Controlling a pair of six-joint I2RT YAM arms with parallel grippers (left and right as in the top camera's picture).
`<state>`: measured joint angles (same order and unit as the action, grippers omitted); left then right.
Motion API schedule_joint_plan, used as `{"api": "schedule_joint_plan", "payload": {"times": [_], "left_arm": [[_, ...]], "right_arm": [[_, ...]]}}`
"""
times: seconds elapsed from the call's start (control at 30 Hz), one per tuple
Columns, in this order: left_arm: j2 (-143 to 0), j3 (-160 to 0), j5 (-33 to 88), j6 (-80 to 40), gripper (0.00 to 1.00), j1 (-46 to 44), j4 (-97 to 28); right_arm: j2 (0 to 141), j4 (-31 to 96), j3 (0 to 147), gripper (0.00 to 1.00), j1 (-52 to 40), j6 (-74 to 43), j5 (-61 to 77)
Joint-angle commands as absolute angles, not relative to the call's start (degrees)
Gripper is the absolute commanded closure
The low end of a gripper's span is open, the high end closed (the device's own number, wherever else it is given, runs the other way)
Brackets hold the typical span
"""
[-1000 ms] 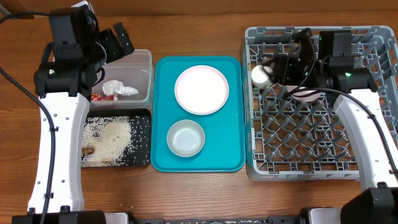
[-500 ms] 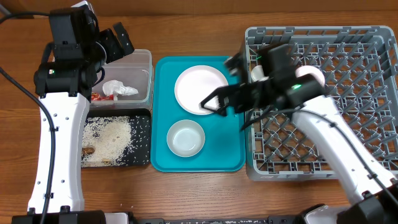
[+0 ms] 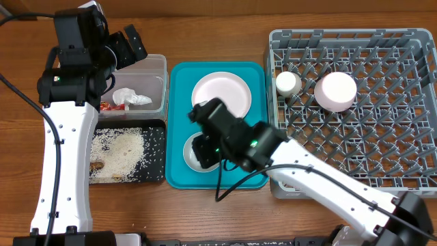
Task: Sort waste into correct bins and load items into the dishwasher
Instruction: 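Move the right gripper to the white bowl on the teal tray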
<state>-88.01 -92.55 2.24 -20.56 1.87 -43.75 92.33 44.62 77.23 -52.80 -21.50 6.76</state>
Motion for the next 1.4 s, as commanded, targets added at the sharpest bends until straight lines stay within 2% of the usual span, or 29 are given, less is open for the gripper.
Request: {"api": "schedule_joint_plan", "payload": {"times": [0.0, 0.4, 0.67, 0.97, 1.07, 1.37], "left_arm": [[-88.07, -93.06, 1.48, -19.7, 0.0, 1.48, -43.55], [-88.07, -93.06, 1.48, -19.7, 0.0, 1.48, -43.53], [-88.07, -93.06, 1.48, -19.7, 0.0, 1.48, -43.55], [-88.07, -93.06, 1.48, -19.7, 0.0, 1.48, -43.53], [-88.07, -93.06, 1.48, -19.7, 0.0, 1.48, -43.55], [-88.07, -93.06, 1.48, -19.7, 0.0, 1.48, -43.55]], "right_arm": [[95.2, 43.29, 77.19, 0.78, -54.98, -22.81, 0.91], [105.78, 39.29, 77.19, 0.71, -56.95, -22.55, 0.93], [106.56, 39.05, 77.19, 0.71, -56.95, -22.55, 2.63], [106.59, 40.12, 77.14, 0.65, -56.95, -22.55, 4.1], [106.72, 39.7, 77.14, 0.6, -56.95, -22.52, 4.12], [110.63, 38.59, 77.1, 0.59, -56.95, -22.11, 4.12]]}}
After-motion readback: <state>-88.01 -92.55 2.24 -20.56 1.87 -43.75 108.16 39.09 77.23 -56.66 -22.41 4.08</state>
